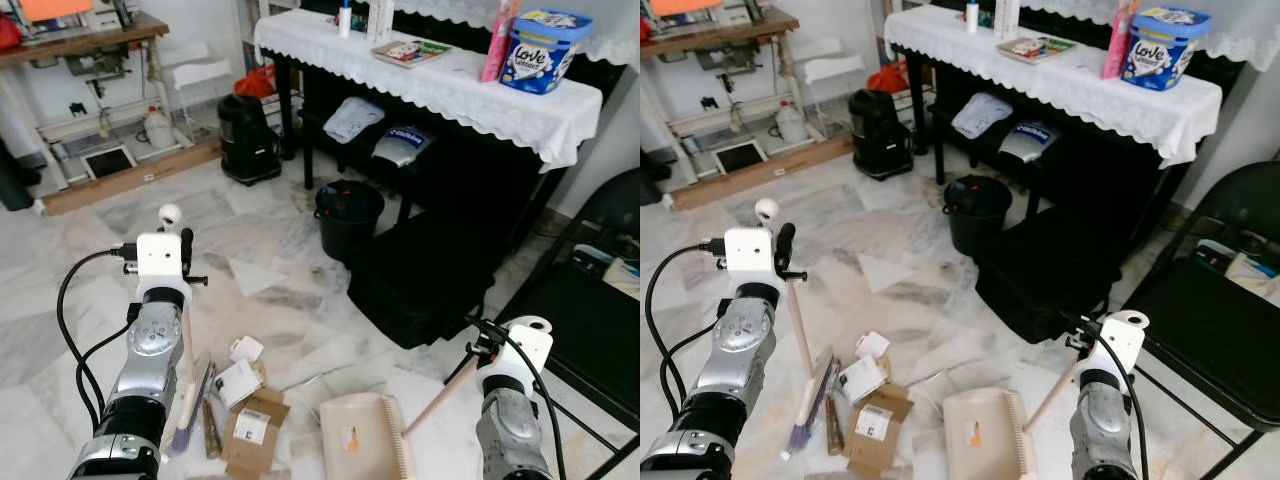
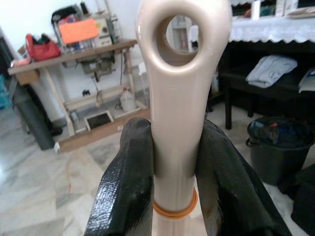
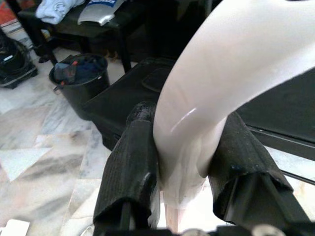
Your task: Sweep floor
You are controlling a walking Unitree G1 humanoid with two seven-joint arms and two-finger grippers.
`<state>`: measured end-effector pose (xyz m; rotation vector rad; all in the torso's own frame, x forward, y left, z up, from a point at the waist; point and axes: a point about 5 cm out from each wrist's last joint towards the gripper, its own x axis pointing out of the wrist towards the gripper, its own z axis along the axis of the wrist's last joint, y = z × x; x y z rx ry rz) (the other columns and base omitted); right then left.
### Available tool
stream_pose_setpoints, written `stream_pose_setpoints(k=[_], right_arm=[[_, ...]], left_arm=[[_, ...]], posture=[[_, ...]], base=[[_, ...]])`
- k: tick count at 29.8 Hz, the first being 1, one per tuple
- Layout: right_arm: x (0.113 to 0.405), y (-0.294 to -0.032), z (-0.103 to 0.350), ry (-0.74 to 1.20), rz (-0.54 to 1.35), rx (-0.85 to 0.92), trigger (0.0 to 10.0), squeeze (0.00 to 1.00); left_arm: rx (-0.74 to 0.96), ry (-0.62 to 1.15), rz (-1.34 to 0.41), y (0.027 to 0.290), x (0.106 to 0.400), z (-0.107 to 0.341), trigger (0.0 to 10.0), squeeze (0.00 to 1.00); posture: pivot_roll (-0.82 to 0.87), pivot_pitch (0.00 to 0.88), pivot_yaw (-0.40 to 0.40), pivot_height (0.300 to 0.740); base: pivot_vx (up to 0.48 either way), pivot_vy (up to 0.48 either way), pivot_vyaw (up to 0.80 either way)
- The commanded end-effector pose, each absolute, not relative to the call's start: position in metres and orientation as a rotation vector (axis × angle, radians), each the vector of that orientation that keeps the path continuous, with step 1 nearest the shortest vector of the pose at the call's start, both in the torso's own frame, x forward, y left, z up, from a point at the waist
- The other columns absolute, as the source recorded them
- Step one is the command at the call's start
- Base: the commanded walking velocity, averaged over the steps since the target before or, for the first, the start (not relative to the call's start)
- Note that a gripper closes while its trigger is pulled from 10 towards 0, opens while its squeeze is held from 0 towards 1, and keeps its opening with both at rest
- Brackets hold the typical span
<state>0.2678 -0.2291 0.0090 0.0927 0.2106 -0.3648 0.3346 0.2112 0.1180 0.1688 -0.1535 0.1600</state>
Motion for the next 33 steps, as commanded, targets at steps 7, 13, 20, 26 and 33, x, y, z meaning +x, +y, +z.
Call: stream_pose_setpoints(k=[7,13,20,26,33], right_arm=[[0.271,-0.228,0.013,0.19,-0.364,0.1,10.0,0.0],[0.27,-0.228,0.012,0.196,-0.364,0.1,10.0,0.0],[0.269,-0.227,0.01,0.206,-0.36,0.104,10.0,0.0],[0.269,-0.226,0.009,0.212,-0.359,0.107,10.0,0.0],[0.27,-0.224,0.008,0.22,-0.352,0.111,10.0,0.0]], left_arm=[[0.197,-0.126,0.145,0.21,0.33,0.105,10.0,0.0],[0.185,-0.104,0.121,0.206,0.329,0.1,10.0,0.0],[0.134,-0.066,0.106,0.204,0.327,0.091,10.0,0.0],[0.084,-0.03,0.06,0.199,0.329,0.088,10.0,0.0],[-0.078,0.037,0.02,0.195,0.332,0.083,10.0,0.0]], posture=[[-0.1,0.0,0.009,0.74],[-0.1,0.0,0.009,0.74],[-0.1,0.0,0.013,0.74],[-0.1,0.0,0.014,0.74],[-0.09,0.0,0.016,0.74]], base=[[0.0,0.0,0.0],[0.0,0.0,0.0],[0.0,0.0,0.0],[0.0,0.0,0.0],[0.0,0.0,0.0]])
